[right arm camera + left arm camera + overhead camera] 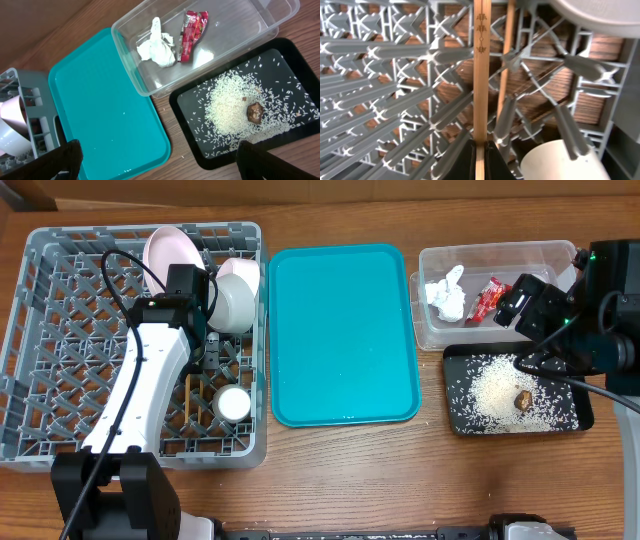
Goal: Sort waste into correct bins and load items into the dishwasher
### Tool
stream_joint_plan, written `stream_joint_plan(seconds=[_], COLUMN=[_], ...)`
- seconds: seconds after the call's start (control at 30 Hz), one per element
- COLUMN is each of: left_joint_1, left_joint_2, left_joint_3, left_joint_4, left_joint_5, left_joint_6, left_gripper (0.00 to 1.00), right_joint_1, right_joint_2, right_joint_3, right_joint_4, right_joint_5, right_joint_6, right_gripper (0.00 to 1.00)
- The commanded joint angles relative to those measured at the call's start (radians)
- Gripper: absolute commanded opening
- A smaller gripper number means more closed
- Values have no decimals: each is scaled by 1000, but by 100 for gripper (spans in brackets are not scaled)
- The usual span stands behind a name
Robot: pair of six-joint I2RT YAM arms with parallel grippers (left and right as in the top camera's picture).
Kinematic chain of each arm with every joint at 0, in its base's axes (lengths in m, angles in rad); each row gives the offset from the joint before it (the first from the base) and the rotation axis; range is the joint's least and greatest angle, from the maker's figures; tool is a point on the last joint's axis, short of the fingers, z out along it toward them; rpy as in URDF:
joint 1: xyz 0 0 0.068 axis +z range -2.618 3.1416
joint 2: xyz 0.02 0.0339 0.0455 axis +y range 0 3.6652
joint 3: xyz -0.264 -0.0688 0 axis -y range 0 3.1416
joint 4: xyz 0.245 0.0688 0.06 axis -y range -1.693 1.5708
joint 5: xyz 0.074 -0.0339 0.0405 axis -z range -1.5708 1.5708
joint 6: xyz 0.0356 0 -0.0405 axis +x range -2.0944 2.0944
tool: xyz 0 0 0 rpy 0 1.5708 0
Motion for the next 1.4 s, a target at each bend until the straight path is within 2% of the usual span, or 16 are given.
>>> stream_joint_plan(seconds=[0.0,0.07,0.17,0.2,0.27,0.33,0.53,0.63,0.83,1.0,1.37], left_joint_1=[3,3,3,3,3,3,2,1,2,2,2], left_joint_2=[5,5,6,5,5,5,-24,-64,-214,-338,-367], left_joint_3=[-6,-6,-6,-6,-6,-6,83,183,369,389,389], left_joint_4=[8,8,8,8,8,6,-101,-190,-285,-278,-278], left_joint_5=[28,28,28,28,28,28,59,108,367,561,570], left_joint_6=[25,24,24,21,20,20,0,2,2,-24,-24], left_gripper=[12,33,57,72,83,89,100,100,100,100,100], right_joint_1=[-2,-2,-2,-2,-2,-2,-2,-2,-2,-2,-2], right_joint_2=[0,0,0,0,0,0,0,0,0,0,0], right_joint_3=[14,14,14,14,14,14,14,14,14,14,14], right_joint_4=[4,4,4,4,4,4,4,4,4,4,5], right_joint_5=[13,13,13,13,13,13,13,13,13,13,13], right_joint_6=[1,1,1,1,1,1,1,1,1,1,1], right_gripper=[100,100,100,100,100,100,100,100,100,100,100])
